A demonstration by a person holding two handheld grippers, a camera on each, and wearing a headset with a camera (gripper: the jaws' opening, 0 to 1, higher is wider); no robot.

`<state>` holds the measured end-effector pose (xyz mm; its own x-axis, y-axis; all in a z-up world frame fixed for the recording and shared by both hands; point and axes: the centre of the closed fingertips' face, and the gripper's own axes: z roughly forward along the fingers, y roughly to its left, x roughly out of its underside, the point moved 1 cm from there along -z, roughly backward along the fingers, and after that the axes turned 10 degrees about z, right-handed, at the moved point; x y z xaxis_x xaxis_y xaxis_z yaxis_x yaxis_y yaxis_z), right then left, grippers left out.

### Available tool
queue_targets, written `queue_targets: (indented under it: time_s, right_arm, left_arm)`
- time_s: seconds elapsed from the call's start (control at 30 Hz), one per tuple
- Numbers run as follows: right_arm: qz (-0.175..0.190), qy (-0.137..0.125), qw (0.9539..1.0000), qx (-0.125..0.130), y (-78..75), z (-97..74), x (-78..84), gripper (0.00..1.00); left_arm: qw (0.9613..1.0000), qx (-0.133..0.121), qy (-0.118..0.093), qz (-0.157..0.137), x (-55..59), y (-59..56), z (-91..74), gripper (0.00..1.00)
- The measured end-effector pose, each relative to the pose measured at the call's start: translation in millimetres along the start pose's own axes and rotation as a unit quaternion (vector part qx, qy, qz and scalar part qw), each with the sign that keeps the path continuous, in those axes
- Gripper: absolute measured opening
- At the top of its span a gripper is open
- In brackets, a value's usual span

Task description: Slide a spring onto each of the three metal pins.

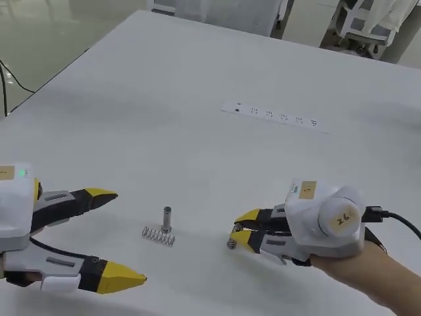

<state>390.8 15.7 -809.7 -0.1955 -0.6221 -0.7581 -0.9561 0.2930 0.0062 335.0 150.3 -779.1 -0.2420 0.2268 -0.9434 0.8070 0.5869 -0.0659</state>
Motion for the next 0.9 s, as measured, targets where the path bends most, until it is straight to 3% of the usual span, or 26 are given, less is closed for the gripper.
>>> queue_targets:
  time_s: [0.23, 0.4, 0.43, 0.6, 0.7, 0.9]
  right_arm:
    - [0.010, -0.009, 0.9999, 0.002, -0.8, -4.4, -3.6, 0.12]
    - [0.026, -0.034, 0.9991, 0.003, -0.3, -11.2, -12.8, 0.12]
    - [0.051, -0.048, 0.9976, -0.002, 0.7, -12.8, -16.0, 0.12]
    - [0.077, -0.073, 0.9943, -0.002, 0.3, -23.5, -22.0, 0.13]
    - [0.110, -0.095, 0.9892, -0.018, 5.7, -29.0, -25.9, 0.13]
    - [0.114, -0.101, 0.9881, -0.017, 10.5, -35.4, -24.9, 0.14]
  left_arm:
    - [1.0000, 0.000, 0.000, 0.001, -0.3, 0.8, -0.5, 0.95]
    - [1.0000, 0.001, -0.002, 0.002, -2.6, 0.7, -0.3, 0.95]
    - [1.0000, 0.002, -0.001, 0.003, -2.9, 0.8, 0.0, 0.95]
    - [1.0000, 0.002, -0.002, 0.002, -4.0, 1.4, 0.3, 0.95]
    - [1.0000, 0.002, -0.002, 0.002, -4.0, 1.6, 0.0, 0.95]
    - [1.0000, 0.001, 0.000, 0.002, -3.2, 1.3, -0.6, 0.95]
